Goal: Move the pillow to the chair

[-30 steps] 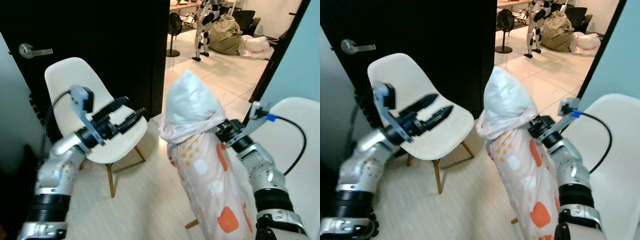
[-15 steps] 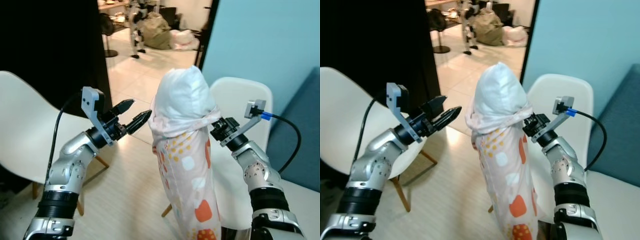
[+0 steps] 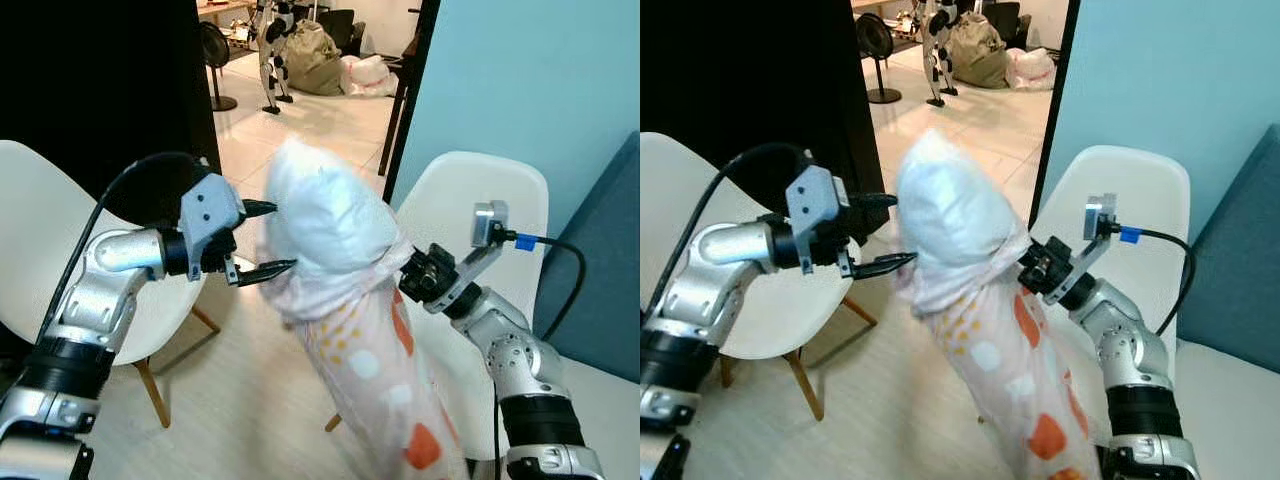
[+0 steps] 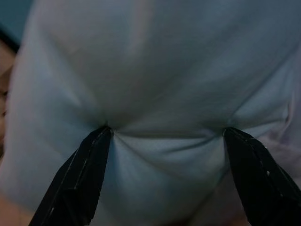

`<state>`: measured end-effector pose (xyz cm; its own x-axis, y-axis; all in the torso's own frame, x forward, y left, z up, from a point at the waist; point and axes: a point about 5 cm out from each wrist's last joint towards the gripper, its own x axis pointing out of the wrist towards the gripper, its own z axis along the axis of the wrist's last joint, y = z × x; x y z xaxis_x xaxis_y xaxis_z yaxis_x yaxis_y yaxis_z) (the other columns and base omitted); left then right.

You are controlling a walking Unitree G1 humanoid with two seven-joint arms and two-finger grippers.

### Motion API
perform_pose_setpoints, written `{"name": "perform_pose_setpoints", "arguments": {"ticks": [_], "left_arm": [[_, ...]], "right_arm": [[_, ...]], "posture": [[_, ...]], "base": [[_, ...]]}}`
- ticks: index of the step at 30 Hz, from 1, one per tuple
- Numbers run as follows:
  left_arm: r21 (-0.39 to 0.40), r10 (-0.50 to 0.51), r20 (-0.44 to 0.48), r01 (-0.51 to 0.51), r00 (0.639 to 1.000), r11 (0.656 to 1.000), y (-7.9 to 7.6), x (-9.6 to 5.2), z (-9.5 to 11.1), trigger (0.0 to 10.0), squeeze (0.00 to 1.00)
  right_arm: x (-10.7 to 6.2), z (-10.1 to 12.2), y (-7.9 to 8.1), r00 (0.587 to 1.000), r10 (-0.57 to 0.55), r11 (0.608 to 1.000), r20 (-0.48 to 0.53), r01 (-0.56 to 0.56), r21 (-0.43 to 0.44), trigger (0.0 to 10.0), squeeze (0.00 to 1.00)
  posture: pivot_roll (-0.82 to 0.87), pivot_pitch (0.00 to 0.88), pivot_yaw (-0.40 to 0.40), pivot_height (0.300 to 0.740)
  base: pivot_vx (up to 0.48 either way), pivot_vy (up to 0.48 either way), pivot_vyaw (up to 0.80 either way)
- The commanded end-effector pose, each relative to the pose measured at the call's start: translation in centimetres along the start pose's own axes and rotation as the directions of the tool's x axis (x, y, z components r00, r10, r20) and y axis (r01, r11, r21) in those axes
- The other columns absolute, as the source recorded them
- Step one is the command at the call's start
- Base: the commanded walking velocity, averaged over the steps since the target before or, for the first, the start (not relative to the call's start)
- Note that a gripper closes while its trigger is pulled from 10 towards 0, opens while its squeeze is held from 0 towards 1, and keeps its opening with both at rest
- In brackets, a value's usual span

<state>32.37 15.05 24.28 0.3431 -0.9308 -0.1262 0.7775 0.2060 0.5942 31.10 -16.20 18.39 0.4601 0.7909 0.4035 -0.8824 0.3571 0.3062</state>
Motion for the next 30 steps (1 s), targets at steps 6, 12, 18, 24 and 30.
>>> {"name": "perform_pose_setpoints", "arguments": {"ticks": [6, 12, 18, 24, 30], "left_arm": [[-0.025, -0.304, 0.012, 0.304, 0.953, 0.952, -2.2, 0.5, 1.1, 10.0, 0.0], [-0.098, -0.401, 0.041, 0.403, 0.915, 0.91, -4.1, -0.2, 0.8, 10.0, 0.0], [-0.123, -0.37, 0.012, 0.369, 0.929, 0.921, -4.3, -0.9, 0.1, 10.0, 0.0], [-0.078, -0.193, 0.005, 0.193, 0.981, 0.978, -3.7, 0.5, -0.4, 10.0, 0.0], [-0.068, -0.05, 0.134, 0.059, 0.99, 0.996, -1.8, 1.0, 1.3, 10.0, 0.0]], "right_arm": [[0.5, 2.2, 0.7, 0.995, 0.06, 0.998, 0.081, -0.058, -0.03, 10.0, 0.0], [1.0, 4.3, -0.5, 0.972, -0.053, 0.997, 0.228, 0.062, -0.037, 10.0, 0.0], [1.2, 5.3, 0.0, 0.959, -0.012, 1.0, 0.282, 0.018, -0.02, 10.0, 0.0], [2.1, 5.2, 2.9, 0.956, 0.206, 0.978, 0.21, -0.205, -0.029, 10.0, 0.0], [2.1, 4.7, 3.7, 0.949, 0.265, 0.964, 0.171, -0.266, -0.02, 10.0, 0.0]], "posture": [[-0.01, 0.0, -0.015, 0.74], [-0.02, 0.0, -0.016, 0.74], [-0.01, 0.0, -0.023, 0.74], [-0.01, 0.0, -0.028, 0.74], [-0.01, 0.0, -0.028, 0.74]], "base": [[0.0, 0.0, 0.0], [0.0, 0.0, 0.0], [0.0, 0.0, 0.0], [0.0, 0.0, 0.0], [0.0, 0.0, 0.0]]}}
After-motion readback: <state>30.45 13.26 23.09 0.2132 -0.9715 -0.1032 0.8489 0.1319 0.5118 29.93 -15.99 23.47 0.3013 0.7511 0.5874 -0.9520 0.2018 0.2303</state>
